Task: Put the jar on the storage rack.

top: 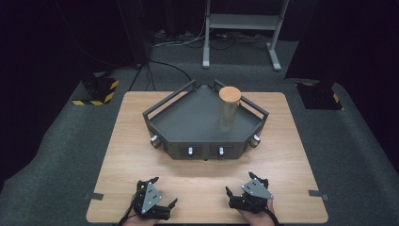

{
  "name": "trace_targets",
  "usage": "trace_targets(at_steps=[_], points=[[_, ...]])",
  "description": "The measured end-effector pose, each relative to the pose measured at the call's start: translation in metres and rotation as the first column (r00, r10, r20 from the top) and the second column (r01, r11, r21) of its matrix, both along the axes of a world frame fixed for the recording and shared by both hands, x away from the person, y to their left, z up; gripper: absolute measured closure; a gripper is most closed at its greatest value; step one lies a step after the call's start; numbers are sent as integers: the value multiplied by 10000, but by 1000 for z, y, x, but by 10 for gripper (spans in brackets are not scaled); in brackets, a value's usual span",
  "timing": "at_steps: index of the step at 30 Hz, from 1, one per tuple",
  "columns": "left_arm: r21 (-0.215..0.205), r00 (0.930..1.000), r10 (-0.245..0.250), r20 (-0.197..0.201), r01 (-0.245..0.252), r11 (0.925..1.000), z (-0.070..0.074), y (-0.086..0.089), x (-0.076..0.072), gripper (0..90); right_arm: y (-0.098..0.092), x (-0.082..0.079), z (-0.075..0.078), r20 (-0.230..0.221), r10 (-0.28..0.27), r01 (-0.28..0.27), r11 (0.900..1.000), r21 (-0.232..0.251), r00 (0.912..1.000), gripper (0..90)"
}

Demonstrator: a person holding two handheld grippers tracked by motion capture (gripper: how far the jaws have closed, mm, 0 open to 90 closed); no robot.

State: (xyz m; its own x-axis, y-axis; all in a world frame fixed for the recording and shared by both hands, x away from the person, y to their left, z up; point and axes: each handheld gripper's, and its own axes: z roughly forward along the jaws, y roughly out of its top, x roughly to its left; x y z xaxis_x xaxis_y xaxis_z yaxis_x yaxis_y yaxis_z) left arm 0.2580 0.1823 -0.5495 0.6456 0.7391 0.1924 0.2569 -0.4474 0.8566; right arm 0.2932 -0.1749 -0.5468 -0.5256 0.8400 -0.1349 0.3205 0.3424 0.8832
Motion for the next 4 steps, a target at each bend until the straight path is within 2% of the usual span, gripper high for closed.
trace_targets(at_steps=[4], points=[[-13, 10000, -5, 11, 5, 10000, 0, 0, 0, 8, 0, 0, 0, 5, 8, -8, 10000, -42, 10000, 0]])
